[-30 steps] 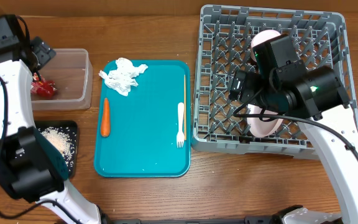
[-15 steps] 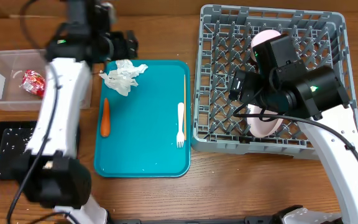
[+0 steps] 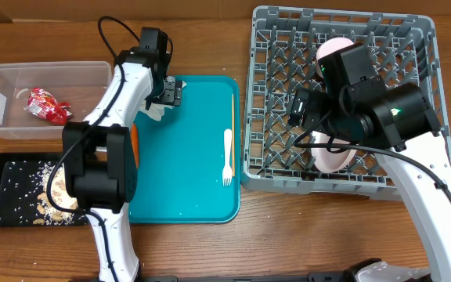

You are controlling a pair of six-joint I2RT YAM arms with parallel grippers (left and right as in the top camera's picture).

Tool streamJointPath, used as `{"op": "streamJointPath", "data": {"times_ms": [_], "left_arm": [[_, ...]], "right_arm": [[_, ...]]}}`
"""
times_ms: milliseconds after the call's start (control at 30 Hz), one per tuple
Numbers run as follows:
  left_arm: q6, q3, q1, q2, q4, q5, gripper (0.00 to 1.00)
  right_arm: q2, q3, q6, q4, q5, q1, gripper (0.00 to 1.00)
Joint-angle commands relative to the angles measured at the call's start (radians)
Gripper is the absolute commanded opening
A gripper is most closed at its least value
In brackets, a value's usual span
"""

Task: Sort waste into correct bins and load items into the dishwasher rack
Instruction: 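Grasp the white tissue on the tray with the left gripper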

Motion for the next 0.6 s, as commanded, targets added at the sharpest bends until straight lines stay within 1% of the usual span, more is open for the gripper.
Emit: {"op": "streamJointPath", "data": {"times_ms": [0,167,300,400,500,533,567], "left_arm": [[-0.061,0.0,0.003,0.017,0.035,-0.025,0.89],[-0.059,-0.001,0.003,0.038,0.053,0.069,0.87],[-0.06,-0.001,0.002,0.082,0.04,0.071,0.87],[-0.06,-0.001,0.002,0.089,0.036,0.071,0.85],[-0.06,-0.001,0.002,0.088,0.041,0.063,0.78],[-0.06,-0.001,0.002,0.088,0.041,0.063,0.77],[-0.06,-0.001,0.002,0.088,0.041,0.063,0.71]], "right_arm": [[0.0,0.014,-0.001,0.006,0.011,0.0,1.0],[0.0,0.014,-0.001,0.006,0.011,0.0,1.0],[0.0,0.014,-0.001,0.006,0.011,0.0,1.0],[0.0,0.014,-0.001,0.006,0.011,0.0,1.0],[0.0,0.014,-0.001,0.006,0.011,0.0,1.0],[0.0,0.014,-0.001,0.006,0.011,0.0,1.0],[0.0,0.014,-0.001,0.006,0.011,0.0,1.0]]}}
